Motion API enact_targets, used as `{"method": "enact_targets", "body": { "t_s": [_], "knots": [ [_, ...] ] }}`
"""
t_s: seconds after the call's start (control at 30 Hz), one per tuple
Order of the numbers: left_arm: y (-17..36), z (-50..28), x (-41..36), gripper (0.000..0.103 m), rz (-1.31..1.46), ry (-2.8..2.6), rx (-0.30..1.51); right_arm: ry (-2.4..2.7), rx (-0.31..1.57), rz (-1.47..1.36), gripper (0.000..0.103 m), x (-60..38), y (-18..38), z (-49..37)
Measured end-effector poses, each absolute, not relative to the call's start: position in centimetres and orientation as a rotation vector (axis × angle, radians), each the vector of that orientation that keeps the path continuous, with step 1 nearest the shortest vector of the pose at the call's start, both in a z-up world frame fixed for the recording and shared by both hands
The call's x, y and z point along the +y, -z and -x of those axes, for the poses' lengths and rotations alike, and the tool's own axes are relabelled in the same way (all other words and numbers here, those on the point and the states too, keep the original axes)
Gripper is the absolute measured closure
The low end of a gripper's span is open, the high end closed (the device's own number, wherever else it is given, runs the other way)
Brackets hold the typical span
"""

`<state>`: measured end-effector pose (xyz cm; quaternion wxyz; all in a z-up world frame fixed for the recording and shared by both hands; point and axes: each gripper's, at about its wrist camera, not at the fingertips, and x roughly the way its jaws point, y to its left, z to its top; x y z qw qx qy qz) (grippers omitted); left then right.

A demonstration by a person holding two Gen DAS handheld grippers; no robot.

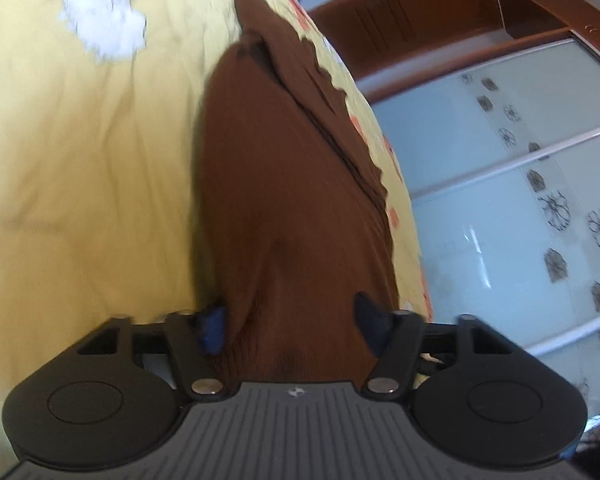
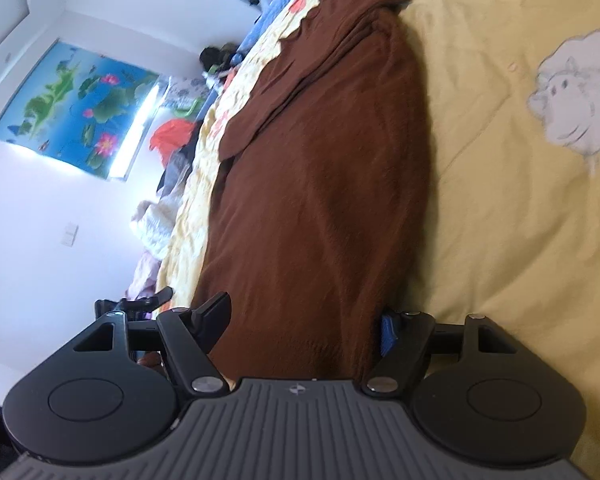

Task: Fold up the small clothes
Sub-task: 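Move both grippers to the hem of the narrowed sweater and align them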

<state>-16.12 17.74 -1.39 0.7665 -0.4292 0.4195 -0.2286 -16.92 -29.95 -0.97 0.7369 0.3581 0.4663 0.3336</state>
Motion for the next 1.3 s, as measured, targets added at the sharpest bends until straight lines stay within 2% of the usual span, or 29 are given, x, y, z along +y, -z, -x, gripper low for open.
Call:
{"method": "enact_targets", "body": {
  "t_s": [0.03, 0.1, 0.37, 0.73, 1.1, 1.13, 1.23, 1.3],
  "knots": [
    [1.6, 16.4, 17.8, 0.055, 0.948, 0.498, 0.913, -0.745, 1.031, -0.783, 0.03, -29.8, 0.9, 16.9],
    [2.0, 16.8, 18.1, 0.058, 0.982, 0.497, 0.917, -0.757, 1.038, -0.781, 0.03, -29.7, 0.9, 17.0],
    [1.7, 17.0, 18.9, 0.058, 1.037, 0.555, 0.888, -0.771, 1.047, -0.894, 0.017, -30.8, 1.0, 16.6],
    [2.4, 14.8, 18.9, 0.05, 1.003, 0.536, 0.937, -0.788, 1.054, -0.881, 0.013, -30.4, 0.9, 16.2],
    [3.2, 16.5, 18.3, 0.051, 1.041, 0.612, 0.93, -0.789, 1.043, -0.884, 0.013, -30.6, 1.1, 16.5],
    [3.2, 16.5, 18.8, 0.051, 1.06, 0.595, 0.915, -0.787, 1.047, -0.879, 0.014, -30.5, 1.0, 16.5],
    [3.0, 16.4, 19.3, 0.051, 1.05, 0.581, 0.914, -0.753, 1.076, -0.816, 0.03, -30.1, 0.8, 16.4],
    [3.1, 16.2, 18.6, 0.051, 1.033, 0.615, 0.942, -0.738, 1.093, -0.78, 0.035, -29.8, 0.8, 16.4]
  ]
}}
